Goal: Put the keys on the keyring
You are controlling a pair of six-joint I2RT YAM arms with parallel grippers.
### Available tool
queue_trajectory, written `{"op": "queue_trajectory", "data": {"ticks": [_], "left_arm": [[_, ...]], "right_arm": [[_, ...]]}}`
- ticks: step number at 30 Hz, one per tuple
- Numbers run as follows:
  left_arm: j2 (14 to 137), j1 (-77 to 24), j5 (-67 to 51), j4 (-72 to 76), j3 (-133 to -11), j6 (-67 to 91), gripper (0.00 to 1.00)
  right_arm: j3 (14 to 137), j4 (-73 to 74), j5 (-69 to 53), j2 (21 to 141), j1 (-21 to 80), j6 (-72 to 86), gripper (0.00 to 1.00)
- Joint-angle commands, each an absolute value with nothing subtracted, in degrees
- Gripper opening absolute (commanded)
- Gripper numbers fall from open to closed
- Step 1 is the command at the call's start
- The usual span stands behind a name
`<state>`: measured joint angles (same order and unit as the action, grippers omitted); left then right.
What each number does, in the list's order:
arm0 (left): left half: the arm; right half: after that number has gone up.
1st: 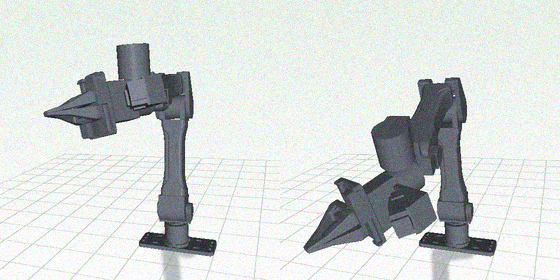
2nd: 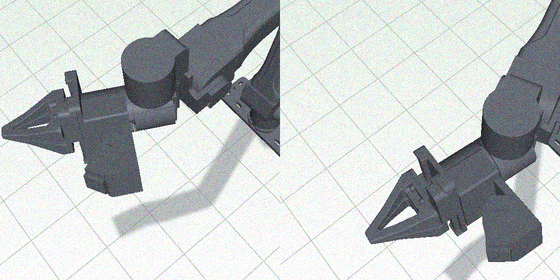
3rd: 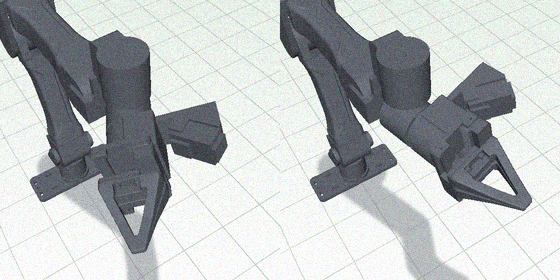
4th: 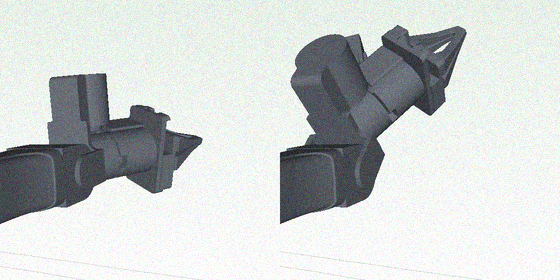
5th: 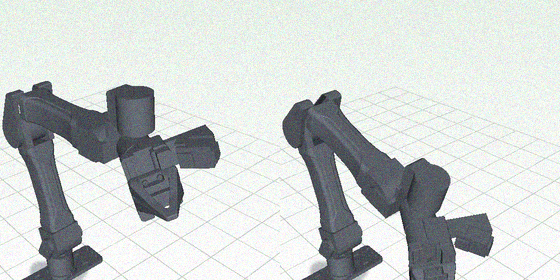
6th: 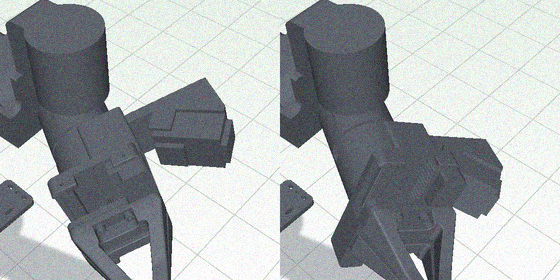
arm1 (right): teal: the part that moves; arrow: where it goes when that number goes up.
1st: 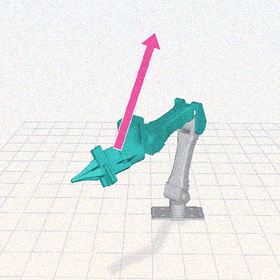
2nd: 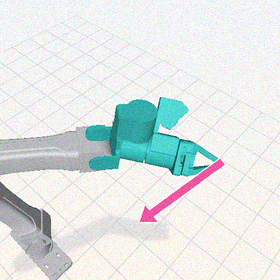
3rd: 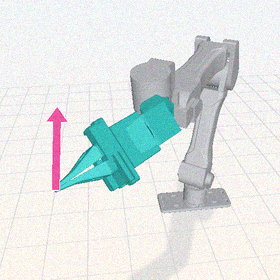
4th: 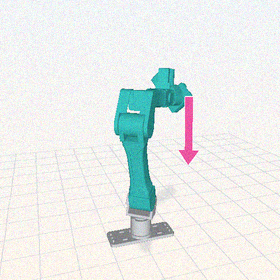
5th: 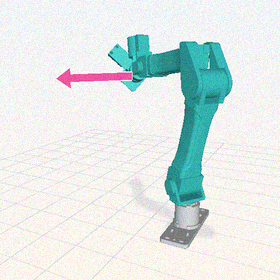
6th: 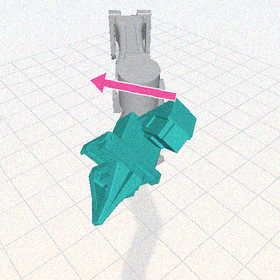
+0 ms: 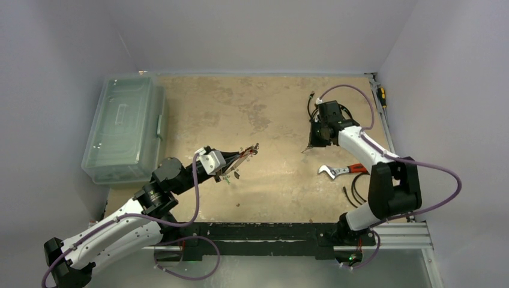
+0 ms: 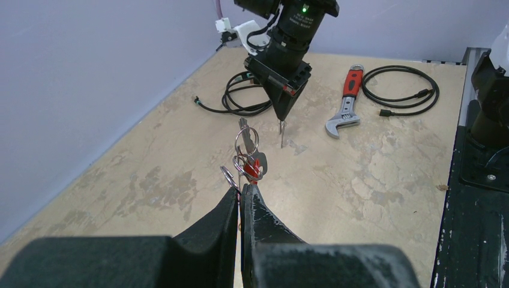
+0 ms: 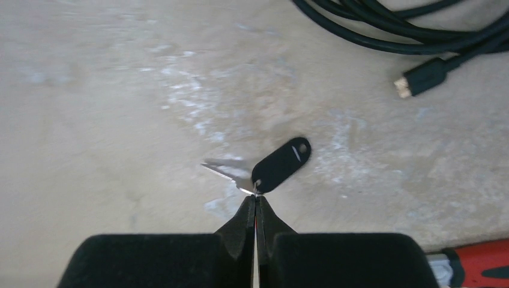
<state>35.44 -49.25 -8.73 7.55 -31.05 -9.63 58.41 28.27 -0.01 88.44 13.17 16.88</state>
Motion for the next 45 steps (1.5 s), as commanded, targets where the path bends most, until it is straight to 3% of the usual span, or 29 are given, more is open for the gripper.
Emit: {"op": "queue_trajectory", "data": {"ticks": [1, 9, 14, 15, 19, 24, 29, 38, 45], "left_arm": [[34.88, -49.13, -8.95, 9.92, -33.33, -9.17, 0.0], [35.52, -49.15, -9.26, 10.1, -33.31, -9.0, 0.0], [35.94, -49.15, -9.48, 10.24, -33.31, -8.89, 0.0], [35.95, -49.13, -9.49, 10.23, -33.31, -8.89, 0.0], [35.95, -49.16, -9.49, 10.21, -33.33, -8.97, 0.0], [36.11, -49.15, -9.83, 10.28, -33.31, -8.88, 0.0], [35.95, -49.15, -9.71, 10.03, -33.32, -9.0, 0.0], [35.66, -49.21, -9.52, 9.86, -33.32, -9.06, 0.0], [35.99, -49.16, -10.26, 10.16, -33.35, -8.63, 0.0]], "right_arm": [[58.89, 26.01, -9.91, 83.58, 15.48, 17.97, 0.0], [51.48, 17.85, -21.43, 76.35, 17.53, 21.55, 0.0], [51.18, 20.19, -16.71, 74.11, 18.95, 20.61, 0.0], [51.23, 21.38, -14.01, 74.02, 18.98, 20.68, 0.06], [50.28, 24.98, -4.78, 75.31, 18.97, 21.18, 0.45], [49.93, 26.06, 0.83, 79.07, 18.96, 22.33, 0.65], [48.18, 20.41, 0.96, 80.92, 18.89, 23.35, 0.63], [31.62, -3.09, 0.58, 73.69, 18.81, 36.7, 0.55], [28.11, -7.24, 2.07, 74.14, 18.72, 39.95, 0.49]]}}
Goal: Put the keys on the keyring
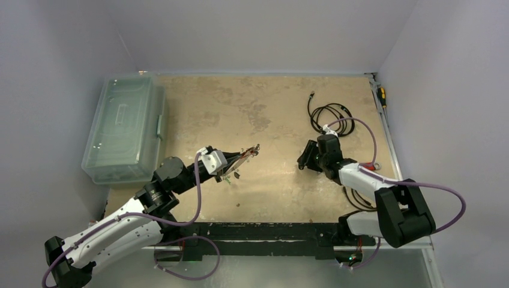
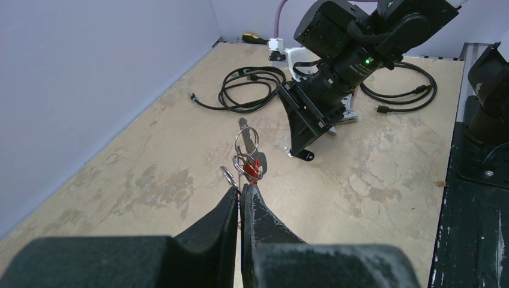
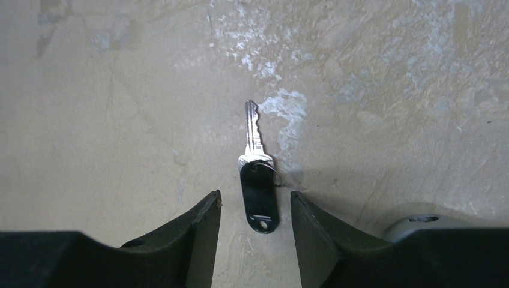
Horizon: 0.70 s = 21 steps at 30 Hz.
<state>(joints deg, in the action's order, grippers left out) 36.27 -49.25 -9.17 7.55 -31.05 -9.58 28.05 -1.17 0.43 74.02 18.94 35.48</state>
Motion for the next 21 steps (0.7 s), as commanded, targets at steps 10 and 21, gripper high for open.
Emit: {"op": "queue_trajectory", "data": {"ticks": [10, 21], "left_arm": [[36.28, -49.19, -10.08, 9.96, -33.31, -8.75, 0.0], [36.89, -49.18, -10.11, 10.16, -33.31, -8.68, 0.0]], "right_arm": [[20.11, -17.08, 4.79, 74.67, 18.72, 49.08, 0.39], [19.25, -11.21, 10.98, 64.24, 18.66, 49.21, 0.44]]}}
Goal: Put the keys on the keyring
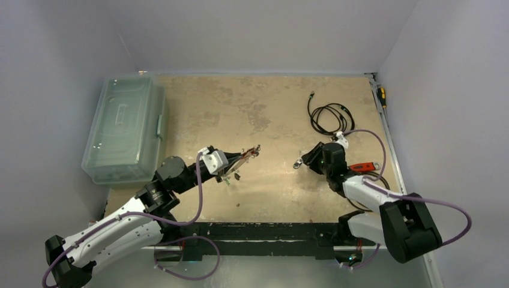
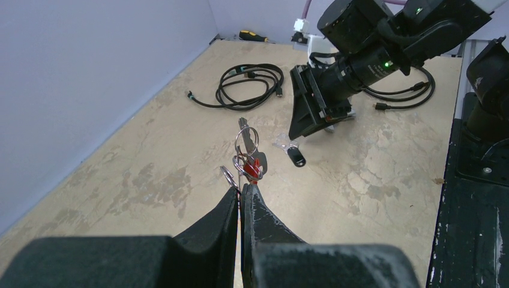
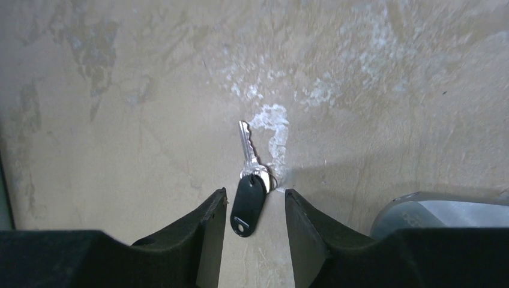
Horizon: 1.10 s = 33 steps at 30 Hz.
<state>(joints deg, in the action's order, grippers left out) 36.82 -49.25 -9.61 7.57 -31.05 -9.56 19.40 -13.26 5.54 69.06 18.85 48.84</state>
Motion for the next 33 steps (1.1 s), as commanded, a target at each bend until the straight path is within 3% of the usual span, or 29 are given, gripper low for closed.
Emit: {"op": "queue_trajectory", "data": {"ticks": [1, 13, 17, 33], "left_arm": [[36.98, -49.21, -10.2, 10.19, -33.37, -8.68, 0.0], [37.19, -49.2, -9.87, 9.88, -33.41, -8.87, 0.0], [37.09, -49.2, -9.46, 9.71, -33.41, -9.08, 0.0], [37.35, -49.19, -10.14, 10.06, -33.4, -8.77, 0.0]], "right_arm": [[19.11, -11.18, 11.06, 63.56, 18.7, 49.4, 0.45], [23.41, -20.01, 4.82, 81.16, 18.71, 48.78, 0.5], [23.47, -22.18, 2.05, 84.71, 18.72, 48.37, 0.47], [22.54, -9.03, 6.1, 75.79, 19.12, 47.07, 0.42]]}}
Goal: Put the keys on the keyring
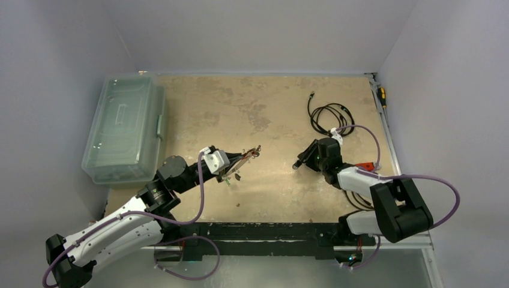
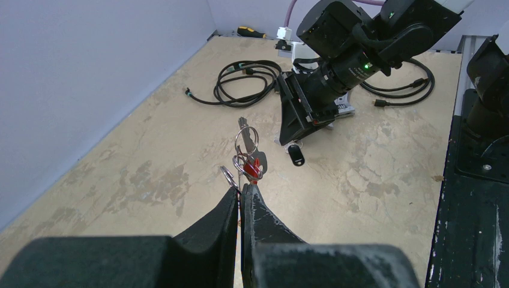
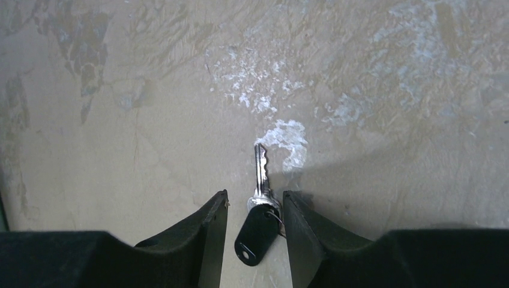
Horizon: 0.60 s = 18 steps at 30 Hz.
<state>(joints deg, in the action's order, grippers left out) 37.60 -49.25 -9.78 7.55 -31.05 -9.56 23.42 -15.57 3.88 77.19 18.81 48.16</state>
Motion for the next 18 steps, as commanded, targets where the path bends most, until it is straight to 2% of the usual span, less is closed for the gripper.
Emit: {"op": "queue_trajectory", "data": {"ticks": [1, 5, 18], "left_arm": [[37.35, -49.21, -10.19, 10.09, -33.44, -8.71, 0.0], [37.35, -49.17, -10.21, 10.08, -33.43, -8.7, 0.0], [37.18, -49.2, -10.1, 9.93, -33.44, -8.88, 0.0]], "right_arm": [[22.46, -9.01, 5.96, 75.69, 19.15, 46.96, 0.42], [22.04, -10.82, 4.14, 76.65, 19.09, 46.28, 0.39], [22.02, -11.08, 3.6, 77.25, 19.18, 46.49, 0.12]]}}
